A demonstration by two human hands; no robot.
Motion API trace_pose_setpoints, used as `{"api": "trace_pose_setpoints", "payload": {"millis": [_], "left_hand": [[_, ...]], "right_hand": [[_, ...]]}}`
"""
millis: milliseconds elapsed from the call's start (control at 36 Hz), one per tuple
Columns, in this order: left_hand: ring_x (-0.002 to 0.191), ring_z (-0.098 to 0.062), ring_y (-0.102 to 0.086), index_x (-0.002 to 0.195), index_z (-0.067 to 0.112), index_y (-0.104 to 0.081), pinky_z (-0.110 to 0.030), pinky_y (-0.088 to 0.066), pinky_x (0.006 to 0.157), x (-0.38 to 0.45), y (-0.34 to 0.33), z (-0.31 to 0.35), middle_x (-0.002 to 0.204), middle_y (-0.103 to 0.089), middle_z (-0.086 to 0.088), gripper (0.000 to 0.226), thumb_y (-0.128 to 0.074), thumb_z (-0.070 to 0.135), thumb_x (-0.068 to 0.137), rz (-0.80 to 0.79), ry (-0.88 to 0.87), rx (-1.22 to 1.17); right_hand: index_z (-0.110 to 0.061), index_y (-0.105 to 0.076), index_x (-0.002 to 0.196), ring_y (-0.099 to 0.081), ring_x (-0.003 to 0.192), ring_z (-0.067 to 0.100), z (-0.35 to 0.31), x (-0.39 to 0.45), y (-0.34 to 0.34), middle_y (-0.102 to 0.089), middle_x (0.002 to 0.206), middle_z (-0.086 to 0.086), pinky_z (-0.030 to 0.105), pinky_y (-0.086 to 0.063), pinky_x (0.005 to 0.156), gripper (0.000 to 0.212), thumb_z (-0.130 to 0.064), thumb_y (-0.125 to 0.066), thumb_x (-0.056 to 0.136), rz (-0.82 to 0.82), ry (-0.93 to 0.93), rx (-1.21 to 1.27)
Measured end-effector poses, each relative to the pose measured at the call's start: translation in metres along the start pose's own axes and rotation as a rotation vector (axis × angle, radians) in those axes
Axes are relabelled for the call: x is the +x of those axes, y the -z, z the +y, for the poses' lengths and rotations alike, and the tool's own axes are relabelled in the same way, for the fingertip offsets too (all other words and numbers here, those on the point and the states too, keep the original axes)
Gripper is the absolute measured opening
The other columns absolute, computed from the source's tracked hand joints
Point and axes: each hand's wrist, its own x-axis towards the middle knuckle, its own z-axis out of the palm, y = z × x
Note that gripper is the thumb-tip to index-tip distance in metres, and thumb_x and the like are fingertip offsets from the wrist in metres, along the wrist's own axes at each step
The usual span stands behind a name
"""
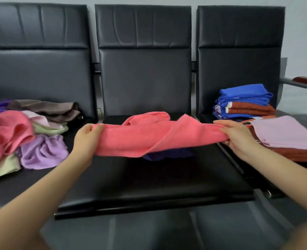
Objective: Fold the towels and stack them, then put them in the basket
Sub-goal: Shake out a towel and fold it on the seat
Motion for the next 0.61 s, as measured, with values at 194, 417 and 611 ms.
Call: {"api": "trace_pose_setpoints", "payload": {"millis": [194, 417, 611], "left_hand": [[0.081, -0.025, -0.053, 0.085, 0.004, -0.060, -0.032, -0.037, 0.069, -0.021, 0.011, -0.028, 0.081, -0.060, -0.008, 0.012, -0.061, 0.016, 0.088, -0.214, -0.136, 0.475], [0.099, -0.024, -0.058, 0.099, 0.017, -0.054, -0.030, -0.041, 0.078, -0.031, 0.000, -0.047, 0.095, -0.059, 0.000, 0.018, -0.061, 0.028, 0.085, -0.511, -0.172, 0.898], [0.106, -0.030, -0.056, 0.116, 0.018, -0.057, -0.035, -0.045, 0.086, -0.011, -0.042, -0.033, 0.112, -0.061, -0.009, 0.033, -0.056, 0.035, 0.087, -0.405, -0.095, 0.733]], "right_hand": [[-0.008, -0.067, 0.083, -0.035, 0.044, 0.007, 0.001, -0.016, 0.015, -0.044, 0.058, 0.002, 0.018, -0.025, 0.039, 0.017, -0.006, -0.053, 0.093, -0.063, -0.117, -0.028], [-0.026, -0.065, 0.069, -0.064, 0.085, 0.014, 0.025, -0.026, 0.014, -0.063, 0.074, -0.013, 0.026, -0.044, 0.074, 0.021, -0.015, -0.062, 0.087, -0.252, 0.026, -0.943], [-0.027, -0.065, 0.074, -0.062, 0.088, 0.015, 0.019, -0.002, -0.024, -0.064, 0.083, -0.010, 0.028, -0.045, 0.076, 0.016, -0.035, -0.065, 0.088, -0.158, 0.037, -0.925]]}}
